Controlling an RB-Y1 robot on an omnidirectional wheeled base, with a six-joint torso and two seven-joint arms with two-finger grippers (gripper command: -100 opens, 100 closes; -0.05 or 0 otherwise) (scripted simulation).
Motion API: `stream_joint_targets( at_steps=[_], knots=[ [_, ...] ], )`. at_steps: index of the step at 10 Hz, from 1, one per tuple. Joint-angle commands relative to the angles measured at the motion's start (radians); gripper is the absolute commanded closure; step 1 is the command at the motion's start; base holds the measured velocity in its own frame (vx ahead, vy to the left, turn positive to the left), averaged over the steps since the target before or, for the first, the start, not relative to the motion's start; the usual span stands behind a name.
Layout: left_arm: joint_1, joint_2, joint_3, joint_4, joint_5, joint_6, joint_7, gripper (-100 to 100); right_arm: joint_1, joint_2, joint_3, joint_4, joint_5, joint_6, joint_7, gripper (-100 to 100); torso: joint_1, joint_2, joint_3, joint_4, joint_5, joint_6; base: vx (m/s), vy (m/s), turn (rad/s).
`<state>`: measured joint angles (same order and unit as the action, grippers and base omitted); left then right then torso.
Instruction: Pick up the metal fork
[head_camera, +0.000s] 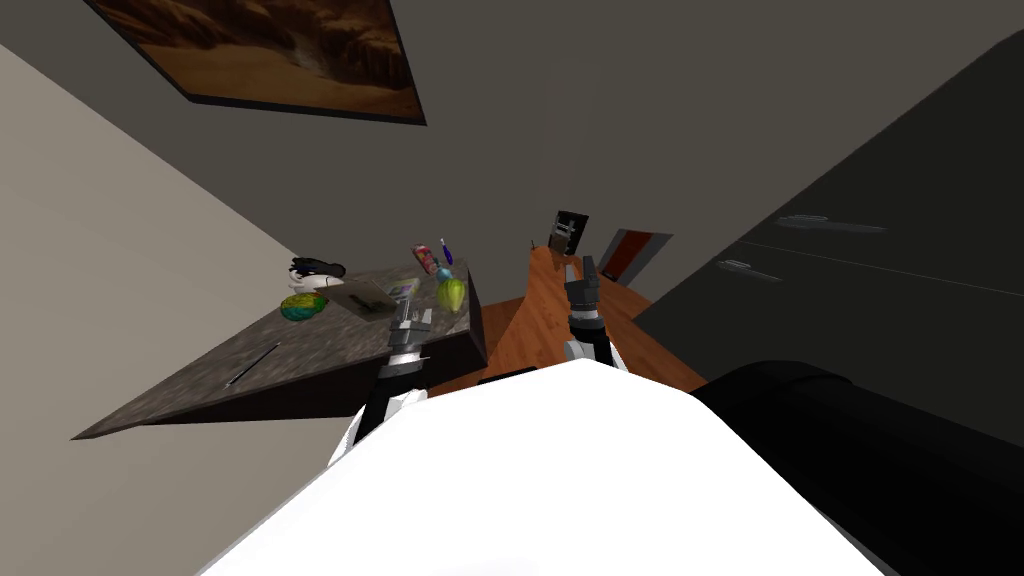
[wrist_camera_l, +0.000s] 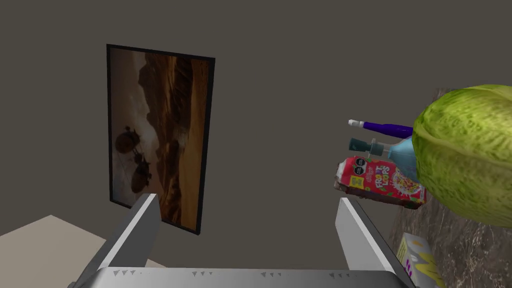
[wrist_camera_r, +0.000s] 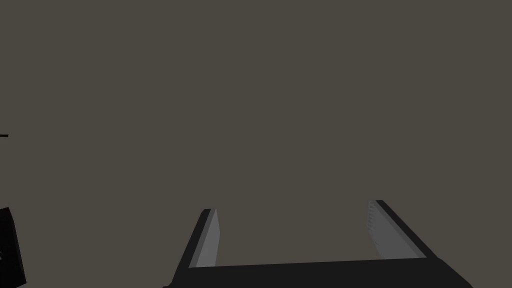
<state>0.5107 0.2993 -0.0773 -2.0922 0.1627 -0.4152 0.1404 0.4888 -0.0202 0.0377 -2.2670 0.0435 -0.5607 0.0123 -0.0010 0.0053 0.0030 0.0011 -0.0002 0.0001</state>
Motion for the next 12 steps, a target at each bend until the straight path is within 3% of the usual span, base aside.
stream_joint_targets(
  at_steps=[1,12],
  knots=[
    [0.014,0.05,-0.027,0.05,0.033,-0.019,0.018,-100,0.0,0.0,0.0,0.0,0.0,0.0,0.0,0,0.0,0.0,0.0,0.0,0.0,0.0,-0.096,-0.034,-0.085],
    [0.069,0.352,-0.112,0.23,0.165,-0.064,0.087,-100,0.0,0.0,0.0,0.0,0.0,0.0,0.0,0,0.0,0.001,0.0,0.0,0.0,0.0,-0.072,-0.023,-0.046]
  ],
)
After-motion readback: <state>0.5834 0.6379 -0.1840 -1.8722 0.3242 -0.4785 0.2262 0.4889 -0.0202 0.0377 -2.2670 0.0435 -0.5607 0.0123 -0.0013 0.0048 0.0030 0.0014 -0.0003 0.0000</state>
